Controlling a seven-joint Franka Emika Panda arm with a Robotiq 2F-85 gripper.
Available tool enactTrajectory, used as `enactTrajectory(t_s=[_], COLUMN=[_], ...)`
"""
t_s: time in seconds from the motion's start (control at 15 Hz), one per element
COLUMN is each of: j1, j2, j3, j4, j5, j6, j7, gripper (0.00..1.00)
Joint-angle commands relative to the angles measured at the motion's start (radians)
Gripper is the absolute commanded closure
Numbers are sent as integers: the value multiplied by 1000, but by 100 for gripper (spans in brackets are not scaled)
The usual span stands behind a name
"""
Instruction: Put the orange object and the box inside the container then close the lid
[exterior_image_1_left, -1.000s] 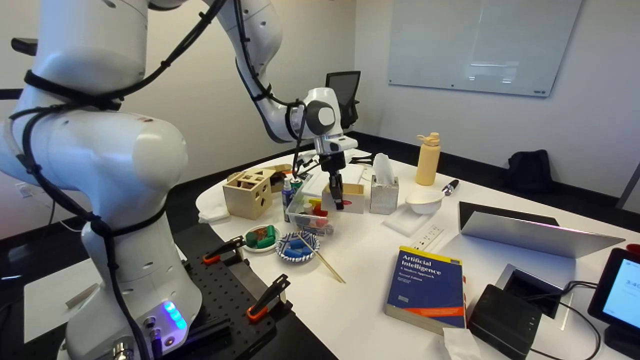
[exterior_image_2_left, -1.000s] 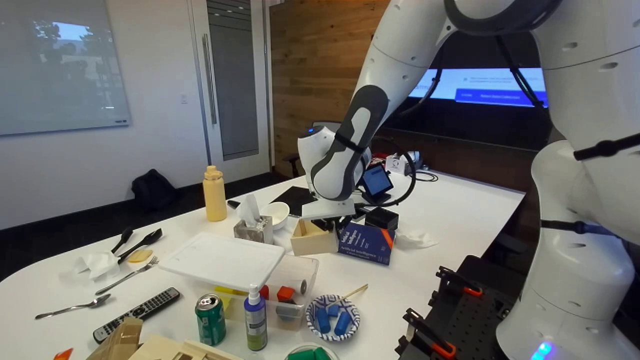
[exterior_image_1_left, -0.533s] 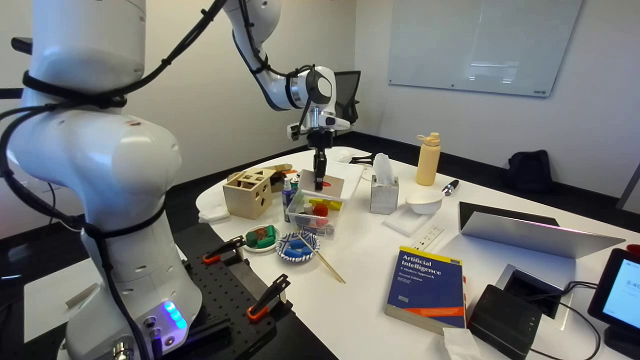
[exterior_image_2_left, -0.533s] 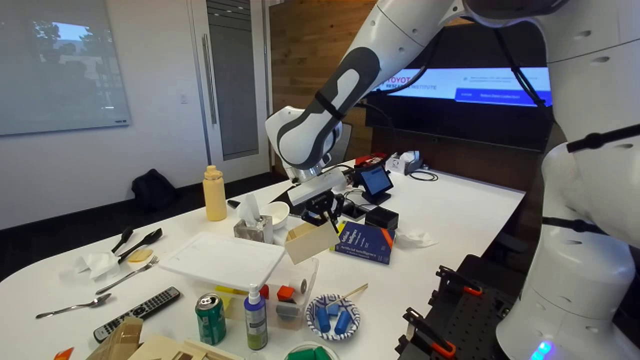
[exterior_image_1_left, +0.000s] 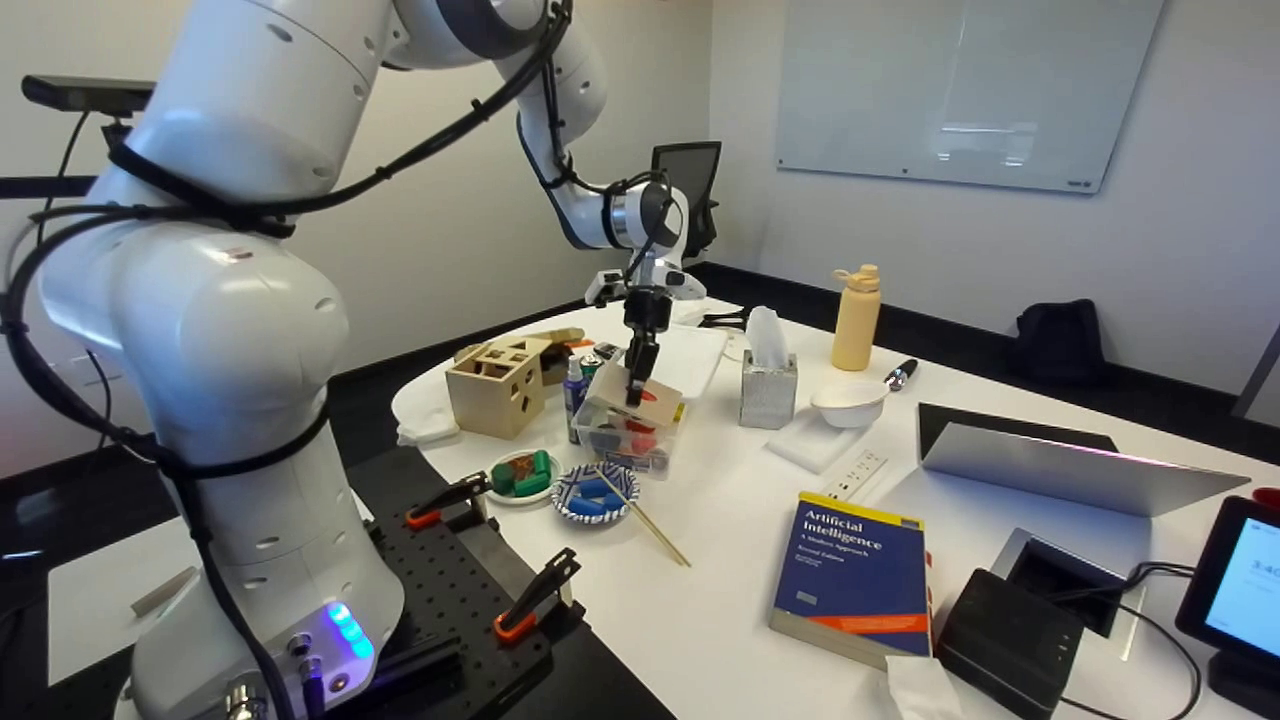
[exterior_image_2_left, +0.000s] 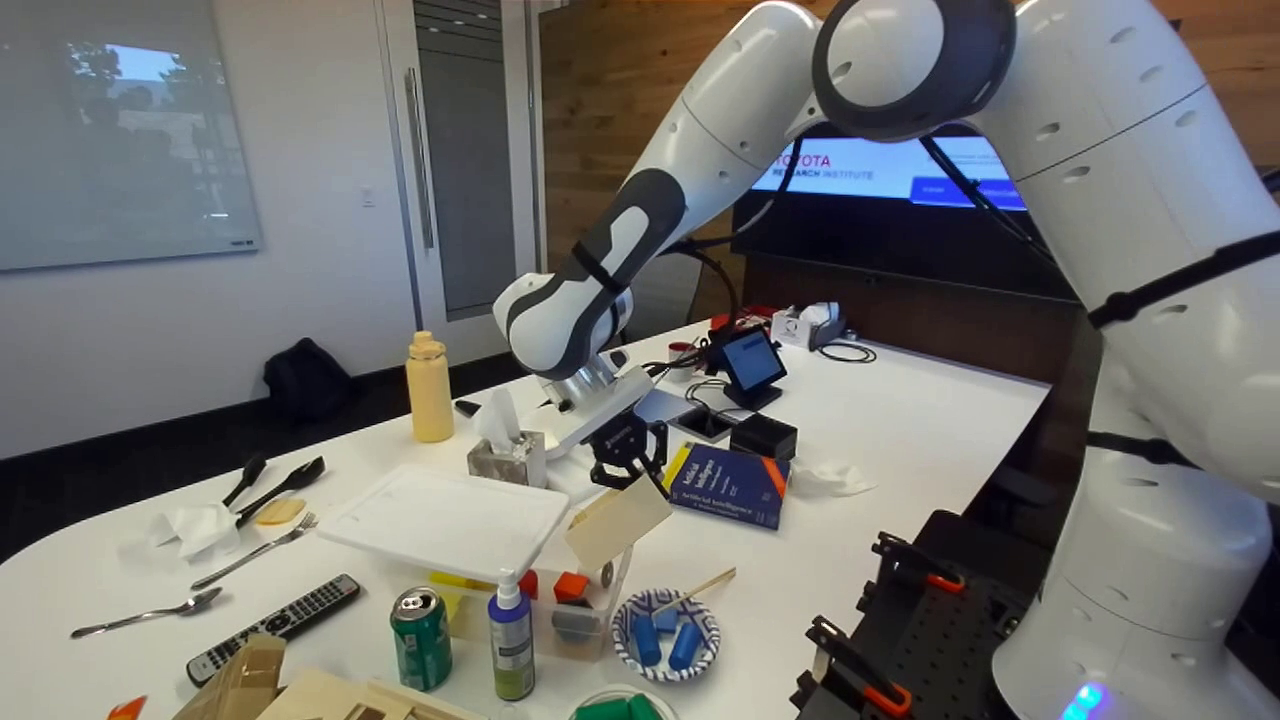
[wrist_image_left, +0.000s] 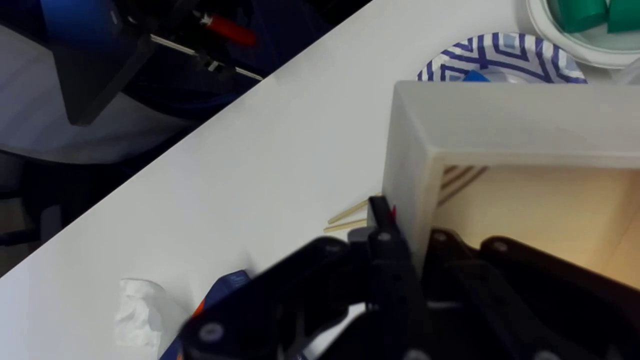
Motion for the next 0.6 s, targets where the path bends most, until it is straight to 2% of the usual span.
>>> enactTrajectory(t_s=[0.0,0.53], j1=[-7,50], j2=[109,260], j3=[15,8], j4=[143,307], j5=[-8,-35], j6=[-73,-80], j7=[-21,11], gripper=[98,98])
